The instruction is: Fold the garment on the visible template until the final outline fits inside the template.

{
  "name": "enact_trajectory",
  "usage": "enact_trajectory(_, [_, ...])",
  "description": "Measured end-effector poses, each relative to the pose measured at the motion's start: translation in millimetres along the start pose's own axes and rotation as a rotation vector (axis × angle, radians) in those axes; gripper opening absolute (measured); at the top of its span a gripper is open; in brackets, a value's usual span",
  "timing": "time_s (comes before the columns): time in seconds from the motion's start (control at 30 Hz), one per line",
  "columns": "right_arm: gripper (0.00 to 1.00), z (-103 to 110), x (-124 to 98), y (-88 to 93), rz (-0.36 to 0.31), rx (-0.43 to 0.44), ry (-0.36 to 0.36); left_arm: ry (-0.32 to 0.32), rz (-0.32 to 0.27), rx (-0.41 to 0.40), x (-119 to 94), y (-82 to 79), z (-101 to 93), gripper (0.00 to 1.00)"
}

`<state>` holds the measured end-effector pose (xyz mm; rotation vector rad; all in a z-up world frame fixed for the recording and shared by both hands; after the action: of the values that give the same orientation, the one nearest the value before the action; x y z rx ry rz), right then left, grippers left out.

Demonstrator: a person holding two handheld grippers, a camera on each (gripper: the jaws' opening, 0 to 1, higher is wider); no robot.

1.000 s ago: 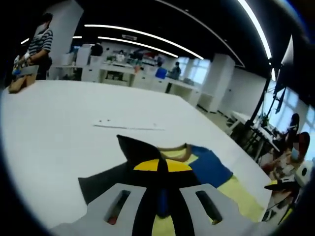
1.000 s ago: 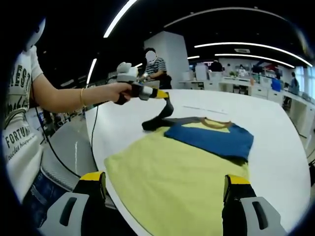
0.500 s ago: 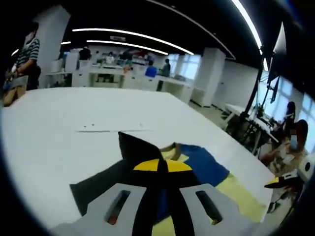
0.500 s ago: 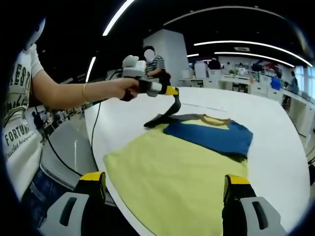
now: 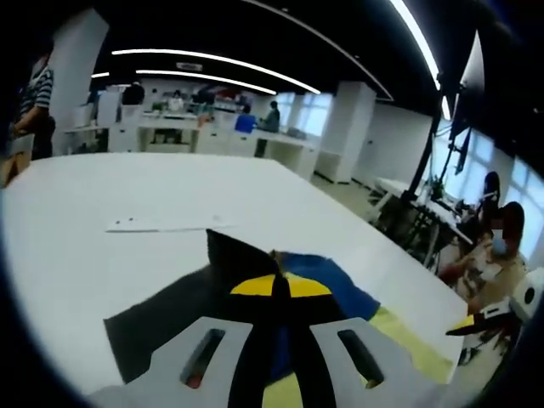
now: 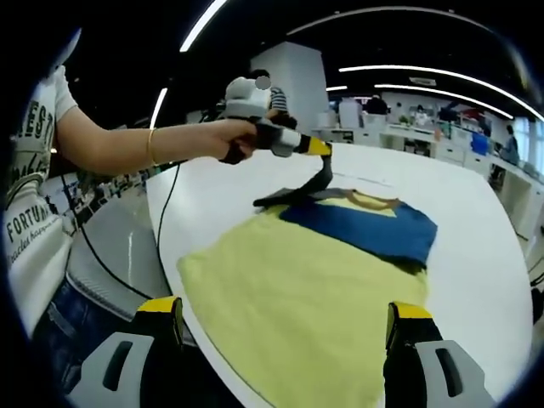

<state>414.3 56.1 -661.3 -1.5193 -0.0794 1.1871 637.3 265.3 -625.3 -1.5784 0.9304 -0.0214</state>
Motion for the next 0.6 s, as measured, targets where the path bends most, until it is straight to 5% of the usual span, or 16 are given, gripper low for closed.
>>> enact_trajectory(0.27, [0.99, -4, -2, -0.9, -0.011, 0.004, 0.008, 0.04, -0.053, -0.007, 10, -8.1, -11.2, 0.0])
enact_trajectory(0.6, [0.99, -6, -2, 1.7, -0.009, 0.006, 0.013, 0.086, -0.054, -0.018, 23, -6.7, -30.3, 0.0])
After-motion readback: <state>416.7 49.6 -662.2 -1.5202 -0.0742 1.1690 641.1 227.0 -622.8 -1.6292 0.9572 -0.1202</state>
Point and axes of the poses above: the point that each gripper's makers call its tool centre point, and the gripper's own axes: x roughly forward along the fingers, z roughly to its left, y roughly out of its underside, the point moved 8 cm from there along -x, roughly backward along the fingers, and after that the axes turned 8 degrees about z, right-handed, at the moved point
